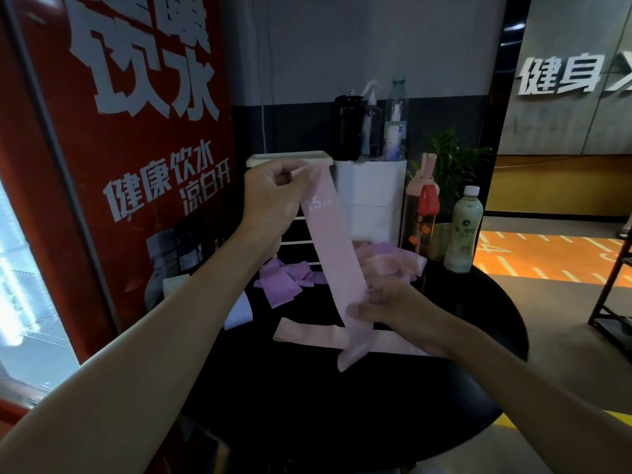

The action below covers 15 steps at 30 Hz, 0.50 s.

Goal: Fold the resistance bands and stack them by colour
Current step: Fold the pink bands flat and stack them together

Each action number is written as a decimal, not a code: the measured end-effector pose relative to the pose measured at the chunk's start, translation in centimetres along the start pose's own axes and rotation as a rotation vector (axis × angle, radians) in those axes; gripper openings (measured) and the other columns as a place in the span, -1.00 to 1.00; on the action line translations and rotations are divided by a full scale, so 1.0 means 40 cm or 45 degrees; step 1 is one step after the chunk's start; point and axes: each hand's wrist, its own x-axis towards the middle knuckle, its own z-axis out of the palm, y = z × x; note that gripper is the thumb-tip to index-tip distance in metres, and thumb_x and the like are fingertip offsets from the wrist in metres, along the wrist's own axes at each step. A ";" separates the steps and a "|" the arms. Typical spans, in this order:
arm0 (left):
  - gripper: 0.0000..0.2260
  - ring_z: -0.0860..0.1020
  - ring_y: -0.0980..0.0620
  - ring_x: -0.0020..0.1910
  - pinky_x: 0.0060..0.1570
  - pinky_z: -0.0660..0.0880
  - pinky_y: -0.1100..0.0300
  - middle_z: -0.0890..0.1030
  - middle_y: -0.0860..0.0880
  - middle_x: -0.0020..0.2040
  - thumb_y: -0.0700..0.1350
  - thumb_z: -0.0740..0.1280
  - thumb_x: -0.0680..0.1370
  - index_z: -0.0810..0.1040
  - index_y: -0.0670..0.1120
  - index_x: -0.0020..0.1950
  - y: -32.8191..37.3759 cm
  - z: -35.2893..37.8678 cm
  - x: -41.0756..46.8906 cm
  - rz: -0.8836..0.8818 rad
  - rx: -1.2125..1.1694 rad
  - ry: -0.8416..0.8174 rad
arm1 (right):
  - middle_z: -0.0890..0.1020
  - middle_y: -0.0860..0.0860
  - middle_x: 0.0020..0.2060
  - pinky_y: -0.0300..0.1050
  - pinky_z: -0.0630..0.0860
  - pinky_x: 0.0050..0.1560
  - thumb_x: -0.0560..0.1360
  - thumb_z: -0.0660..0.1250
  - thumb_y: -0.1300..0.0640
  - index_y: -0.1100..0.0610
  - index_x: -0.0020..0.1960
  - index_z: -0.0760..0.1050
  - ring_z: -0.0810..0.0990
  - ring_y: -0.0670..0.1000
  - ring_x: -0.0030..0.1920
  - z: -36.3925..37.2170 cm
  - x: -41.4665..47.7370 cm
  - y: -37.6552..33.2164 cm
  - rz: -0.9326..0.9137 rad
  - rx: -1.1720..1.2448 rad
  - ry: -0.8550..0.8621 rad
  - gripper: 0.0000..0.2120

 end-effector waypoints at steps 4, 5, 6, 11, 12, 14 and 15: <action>-0.93 0.63 0.07 -0.22 -0.16 0.60 0.09 0.66 -0.04 -0.21 -0.23 0.40 0.56 0.66 -0.10 -0.09 -0.044 -0.031 0.002 -0.064 0.028 0.091 | 0.70 0.06 -0.06 -0.12 0.58 -0.02 0.51 0.36 0.33 0.24 0.03 0.57 0.67 0.04 -0.03 -0.035 -0.031 0.062 0.024 0.004 -0.050 -0.89; -0.92 0.62 0.05 -0.21 -0.13 0.61 0.03 0.66 -0.05 -0.20 -0.23 0.40 0.55 0.66 -0.08 -0.11 -0.055 -0.039 0.002 -0.086 0.029 0.119 | 0.68 0.02 -0.13 -0.18 0.53 -0.11 0.51 0.35 0.34 0.22 -0.03 0.56 0.64 0.01 -0.10 -0.045 -0.040 0.072 0.035 0.002 -0.054 -0.93; -0.91 0.61 0.02 -0.19 -0.08 0.61 -0.03 0.65 -0.06 -0.19 -0.22 0.41 0.55 0.65 -0.07 -0.11 -0.066 -0.048 0.003 -0.103 0.033 0.147 | 0.65 0.03 -0.16 -0.18 0.49 -0.13 0.51 0.35 0.33 0.24 -0.05 0.55 0.61 0.00 -0.13 -0.057 -0.048 0.084 0.047 -0.013 -0.060 -0.95; -0.92 0.63 -0.02 -0.19 -0.03 0.62 -0.11 0.66 -0.11 -0.18 -0.19 0.41 0.55 0.63 -0.08 -0.13 -0.116 -0.084 -0.011 -0.141 0.075 0.204 | 0.64 0.12 -0.13 -0.10 0.56 -0.13 0.50 0.37 0.31 0.29 0.09 0.54 0.61 0.06 -0.13 -0.123 -0.079 0.138 0.145 0.075 -0.030 -0.83; -0.92 0.63 -0.04 -0.17 -0.03 0.62 -0.11 0.66 -0.12 -0.17 -0.19 0.41 0.56 0.63 -0.07 -0.14 -0.131 -0.093 -0.016 -0.149 0.087 0.212 | 0.64 0.12 -0.16 -0.11 0.56 -0.19 0.50 0.37 0.31 0.27 0.10 0.54 0.61 0.06 -0.18 -0.132 -0.083 0.144 0.167 0.114 0.007 -0.82; -0.91 0.63 -0.07 -0.13 -0.03 0.63 -0.08 0.65 -0.13 -0.15 -0.20 0.41 0.56 0.61 -0.07 -0.13 -0.162 -0.103 -0.032 -0.173 0.142 0.239 | 0.62 0.14 -0.22 -0.13 0.53 -0.31 0.49 0.37 0.35 0.24 0.11 0.53 0.58 0.05 -0.28 -0.153 -0.082 0.157 0.185 0.165 0.192 -0.79; -0.93 0.62 -0.04 -0.13 -0.07 0.65 -0.02 0.64 -0.11 -0.15 -0.21 0.40 0.56 0.59 -0.07 -0.11 -0.181 -0.106 -0.043 -0.190 0.181 0.255 | 0.61 0.15 -0.22 -0.12 0.49 -0.35 0.48 0.37 0.37 0.23 0.10 0.52 0.56 0.05 -0.32 -0.164 -0.077 0.167 0.176 0.187 0.318 -0.79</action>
